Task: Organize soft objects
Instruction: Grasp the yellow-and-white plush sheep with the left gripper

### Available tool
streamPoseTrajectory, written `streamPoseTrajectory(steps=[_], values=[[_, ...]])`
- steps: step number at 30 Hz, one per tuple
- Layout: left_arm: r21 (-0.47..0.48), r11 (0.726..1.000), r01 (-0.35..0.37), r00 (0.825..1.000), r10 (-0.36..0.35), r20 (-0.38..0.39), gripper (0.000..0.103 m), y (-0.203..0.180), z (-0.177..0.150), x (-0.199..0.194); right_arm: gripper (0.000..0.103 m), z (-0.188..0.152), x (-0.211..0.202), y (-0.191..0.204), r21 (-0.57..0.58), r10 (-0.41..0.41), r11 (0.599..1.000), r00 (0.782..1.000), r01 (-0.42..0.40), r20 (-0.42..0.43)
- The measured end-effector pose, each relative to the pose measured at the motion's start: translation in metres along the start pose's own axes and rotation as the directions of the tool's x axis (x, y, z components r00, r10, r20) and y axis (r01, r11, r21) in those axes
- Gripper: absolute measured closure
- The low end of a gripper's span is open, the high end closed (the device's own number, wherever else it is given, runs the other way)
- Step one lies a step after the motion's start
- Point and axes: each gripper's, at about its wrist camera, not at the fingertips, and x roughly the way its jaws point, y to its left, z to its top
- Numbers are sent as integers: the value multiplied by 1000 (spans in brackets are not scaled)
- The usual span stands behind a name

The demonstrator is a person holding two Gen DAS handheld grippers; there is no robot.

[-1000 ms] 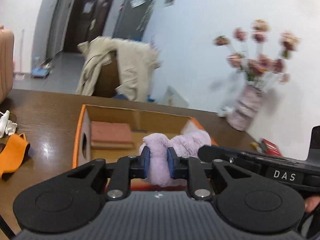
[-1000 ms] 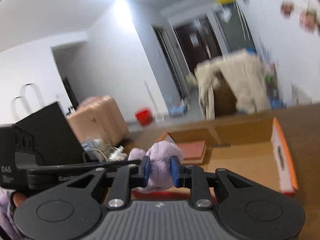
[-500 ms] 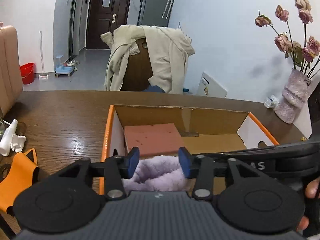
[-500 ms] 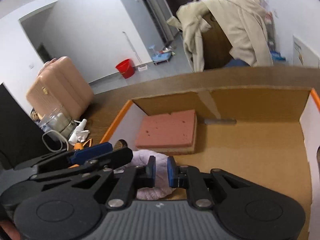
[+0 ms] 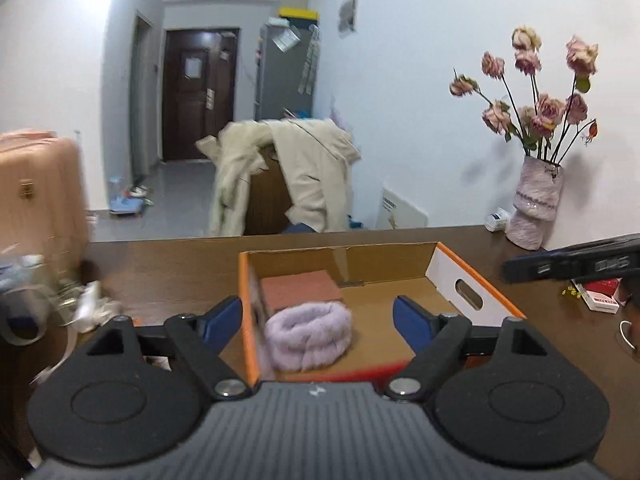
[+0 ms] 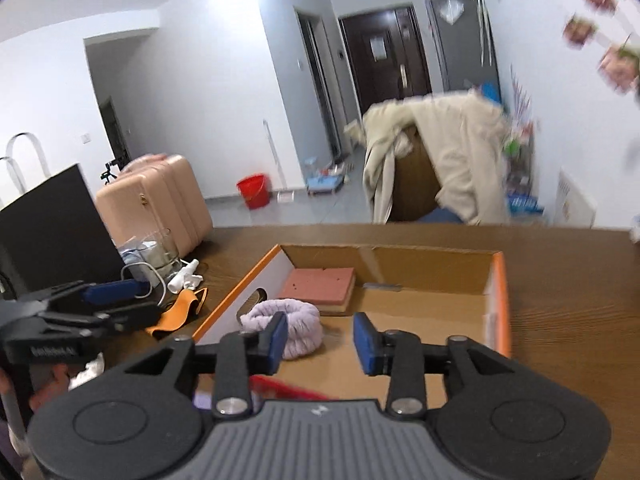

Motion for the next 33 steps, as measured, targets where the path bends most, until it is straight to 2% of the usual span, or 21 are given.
streamPoseTrajectory(steps=[2, 5, 6, 9, 11, 16, 19, 21, 23, 26, 28, 31, 33], values=[[24, 1000, -2, 999, 1, 46, 15, 1, -18, -36, 53, -16, -32, 5, -39, -9, 999, 999, 11, 39], [60, 998, -36, 995, 30, 95, 7, 1, -45, -83, 50, -49, -72, 14, -80, -31, 996, 996, 37, 80], [77, 996, -44, 992, 35, 123, 5, 1, -54, -99, 46, -61, -83, 17, -93, -32, 995, 995, 41, 92], [79, 992, -97, 981, 82, 174, 0, 0, -78, -126, 41, -97, -105, 25, -119, -56, 990, 992, 70, 113], [64, 991, -116, 981, 104, 162, 0, -4, -94, -131, 41, -118, -112, 29, -124, -59, 989, 991, 74, 121], [-12, 996, -90, 989, 91, 119, 0, -24, -133, -124, 41, -167, -120, 27, -112, -67, 990, 987, 83, 145], [26, 996, -80, 984, 75, 160, 0, -49, -151, -118, 41, -183, -118, 20, -123, -114, 984, 982, 133, 150], [70, 994, -80, 987, 68, 148, 0, -68, -155, -108, 41, -190, -114, 9, -115, -138, 981, 980, 155, 144], [115, 993, -37, 992, 23, 128, 0, -89, -153, -96, 41, -191, -108, -3, -94, -145, 983, 979, 159, 140], [133, 989, 58, 992, -72, 104, 0, -116, -144, -76, 41, -183, -98, -24, -57, -127, 989, 982, 136, 143], [176, 978, 114, 990, -127, 66, 0, -137, -137, -56, 42, -171, -88, -40, -13, -74, 997, 987, 77, 143], [236, 962, 136, 990, -142, 10, 1, -165, -130, -21, 41, -148, -68, -69, 80, -8, 997, 992, -2, 125], [253, 957, 143, 990, -140, -27, 1, -179, -128, 3, 41, -140, -57, -83, 112, 2, 994, 991, -17, 134]])
